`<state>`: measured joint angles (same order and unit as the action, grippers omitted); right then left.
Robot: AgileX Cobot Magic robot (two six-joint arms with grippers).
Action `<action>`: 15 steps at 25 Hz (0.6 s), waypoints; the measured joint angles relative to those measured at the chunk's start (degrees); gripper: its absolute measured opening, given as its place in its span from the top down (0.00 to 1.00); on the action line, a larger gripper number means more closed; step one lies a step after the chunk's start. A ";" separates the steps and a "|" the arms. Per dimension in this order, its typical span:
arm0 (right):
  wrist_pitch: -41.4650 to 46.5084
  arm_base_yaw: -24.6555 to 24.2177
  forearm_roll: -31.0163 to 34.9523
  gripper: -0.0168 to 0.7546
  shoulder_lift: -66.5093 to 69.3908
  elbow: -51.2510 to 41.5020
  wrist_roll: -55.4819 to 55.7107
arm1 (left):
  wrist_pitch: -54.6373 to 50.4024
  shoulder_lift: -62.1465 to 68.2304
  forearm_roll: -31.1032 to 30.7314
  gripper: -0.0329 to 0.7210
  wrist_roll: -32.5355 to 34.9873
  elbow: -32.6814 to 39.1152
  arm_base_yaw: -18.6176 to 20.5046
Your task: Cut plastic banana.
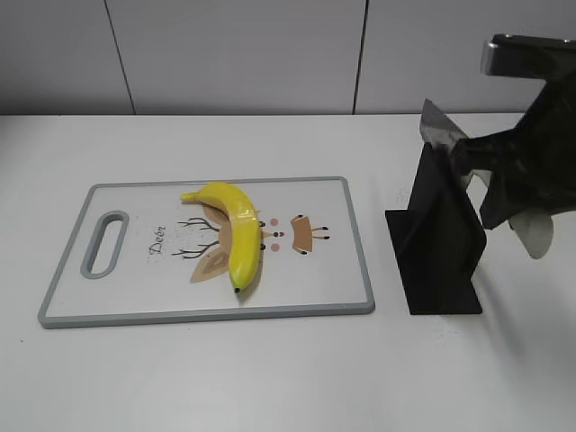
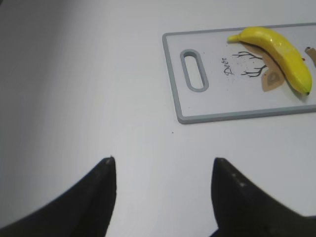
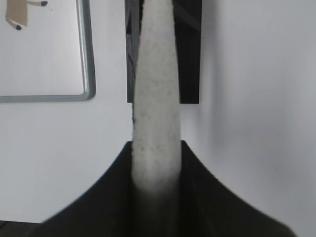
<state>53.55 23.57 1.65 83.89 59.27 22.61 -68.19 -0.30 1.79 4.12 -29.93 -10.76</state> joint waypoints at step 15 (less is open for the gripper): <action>-1.27 0.00 3.42 0.72 0.00 -4.53 -1.03 | 5.76 0.00 -0.65 0.21 0.00 1.97 0.00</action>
<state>52.27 23.57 5.06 83.89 54.74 21.59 -62.44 -0.30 1.14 4.12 -27.96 -10.76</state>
